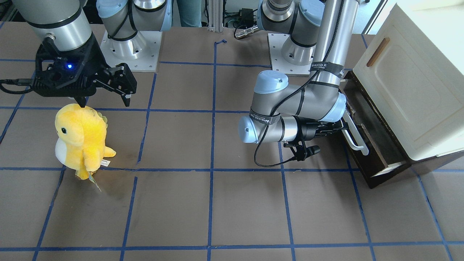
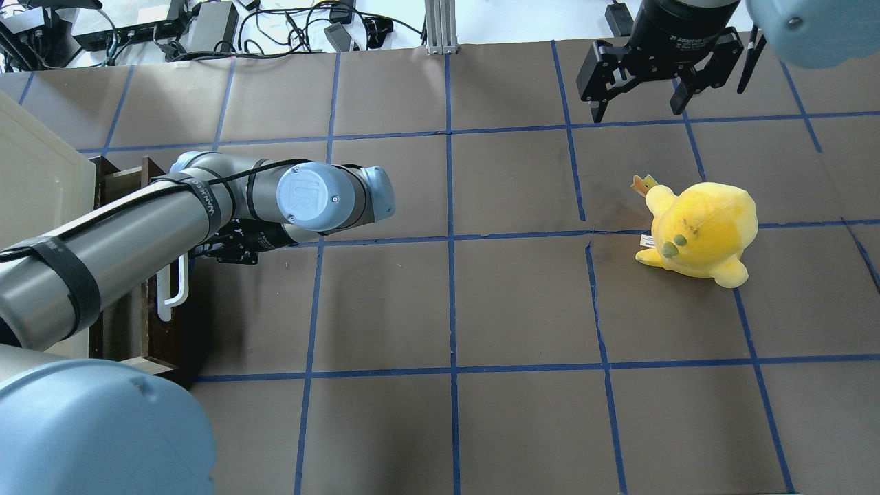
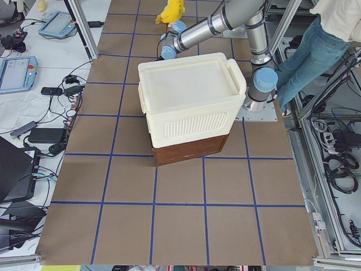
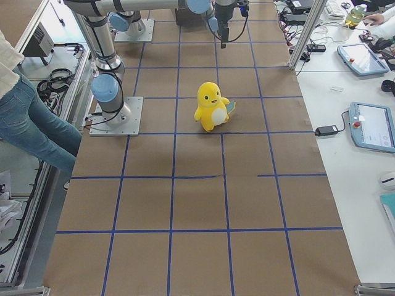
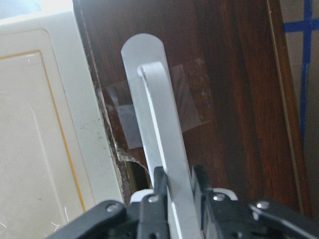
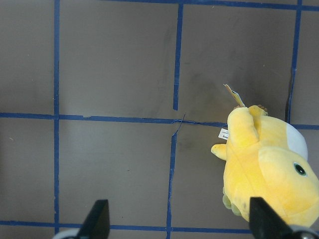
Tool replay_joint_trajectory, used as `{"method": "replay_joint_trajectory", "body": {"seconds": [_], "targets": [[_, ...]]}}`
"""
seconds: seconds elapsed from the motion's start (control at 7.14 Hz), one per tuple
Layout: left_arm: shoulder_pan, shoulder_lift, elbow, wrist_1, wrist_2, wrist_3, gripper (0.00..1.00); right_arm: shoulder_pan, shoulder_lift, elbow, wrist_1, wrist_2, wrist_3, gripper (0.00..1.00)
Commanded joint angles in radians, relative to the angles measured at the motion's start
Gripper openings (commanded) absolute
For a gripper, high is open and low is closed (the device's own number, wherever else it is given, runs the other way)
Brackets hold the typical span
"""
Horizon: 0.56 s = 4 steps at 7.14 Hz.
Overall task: Pull drawer sideways
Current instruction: 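Keep pulling the drawer farther out with the left gripper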
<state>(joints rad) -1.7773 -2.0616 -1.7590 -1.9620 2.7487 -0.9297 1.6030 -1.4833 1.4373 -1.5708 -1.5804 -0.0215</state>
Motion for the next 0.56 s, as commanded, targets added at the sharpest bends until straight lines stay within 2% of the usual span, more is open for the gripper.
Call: {"method": "replay_joint_trajectory", "body": {"seconds": [0.0,0.42], "targets": [[-0.011,-0.002,0.001,0.0,-0.003,0.002,0.16,0.0,0.0,0.0,0.0,0.0,0.0,1.0],[-0.017,-0.003,0.009,0.0,-0.006,0.002,0.16,0.0,0.0,0.0,0.0,0.0,0.0,1.0]]}}
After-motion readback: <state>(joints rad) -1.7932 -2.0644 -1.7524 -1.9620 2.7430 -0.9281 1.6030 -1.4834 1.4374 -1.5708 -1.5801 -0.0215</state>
